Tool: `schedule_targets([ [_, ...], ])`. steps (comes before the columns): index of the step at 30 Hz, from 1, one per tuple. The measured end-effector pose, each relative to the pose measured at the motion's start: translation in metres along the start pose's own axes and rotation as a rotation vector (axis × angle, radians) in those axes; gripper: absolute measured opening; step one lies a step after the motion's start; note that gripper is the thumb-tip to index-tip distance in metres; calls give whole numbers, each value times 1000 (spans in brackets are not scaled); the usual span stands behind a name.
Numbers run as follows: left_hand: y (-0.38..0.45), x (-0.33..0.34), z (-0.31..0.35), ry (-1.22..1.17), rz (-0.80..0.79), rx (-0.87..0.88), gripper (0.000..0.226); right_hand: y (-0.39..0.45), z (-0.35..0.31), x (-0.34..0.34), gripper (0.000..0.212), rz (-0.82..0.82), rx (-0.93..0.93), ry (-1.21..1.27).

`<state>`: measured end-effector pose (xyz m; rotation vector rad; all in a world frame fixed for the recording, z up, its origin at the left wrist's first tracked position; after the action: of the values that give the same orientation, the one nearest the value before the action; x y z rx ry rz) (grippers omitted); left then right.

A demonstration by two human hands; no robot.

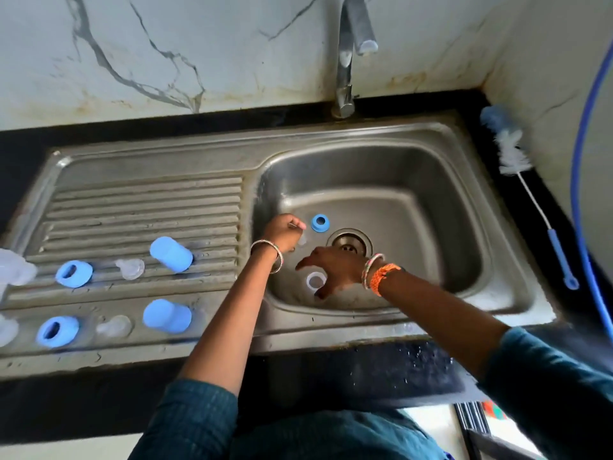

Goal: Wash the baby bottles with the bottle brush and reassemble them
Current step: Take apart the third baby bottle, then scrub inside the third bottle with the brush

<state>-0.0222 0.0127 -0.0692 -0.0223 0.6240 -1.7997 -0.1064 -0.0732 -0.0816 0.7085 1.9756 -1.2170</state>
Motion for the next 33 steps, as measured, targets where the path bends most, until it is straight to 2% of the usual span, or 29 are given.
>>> schedule_targets([
  [3,-7,7,-8,-54,-26,-98,24,3,-5,14,60,6,34,-18],
  [6,-14,13,-11,-82,-25,-228,19,-7,11,-26,49,261,143,-31],
  [8,-19,13,-5,-172,-2,-276,16,-28,27,-66,48,462,214,57],
  [9,-22,19,-4,-288,-45,-324,23,-42,34,-85,48,553,248,129],
  [11,-32,45,5,-678,-235,-449,35,-69,38,-112,44,701,256,235],
  [13,-41,66,24,-1039,-357,-466,35,-87,33,-119,44,749,231,288],
  [15,-40,82,37,-1205,-351,-427,31,-99,38,-111,58,733,267,324],
  [17,-38,98,52,-1234,-362,-416,32,-126,73,-100,73,785,510,290],
  [18,-36,108,62,-1222,-384,-419,32,-152,97,-99,74,851,682,233],
  [20,-32,120,84,-1175,-421,-401,30,-202,144,-97,62,961,983,84],
  [23,-38,143,124,-1089,-510,-363,30,-260,206,-78,42,985,1292,-1],
  [27,-45,160,143,-1049,-544,-363,30,-269,238,-50,33,850,1423,86],
  [30,-53,165,136,-1030,-561,-389,37,-276,233,-43,22,965,1414,183],
  [33,-55,152,119,-1060,-532,-419,37,-271,214,-60,17,1113,1267,327],
])
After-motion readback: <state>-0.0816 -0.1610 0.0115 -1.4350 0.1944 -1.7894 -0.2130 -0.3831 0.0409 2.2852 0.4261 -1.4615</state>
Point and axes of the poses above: each hand's wrist, its own y-axis towards the middle knuckle, its own x-axis out of the palm, z = x × y, the point moved 8 cm from there along y, towards the middle knuckle, and after that the axes turned 10 degrees about -y, right-handed, at the moved point
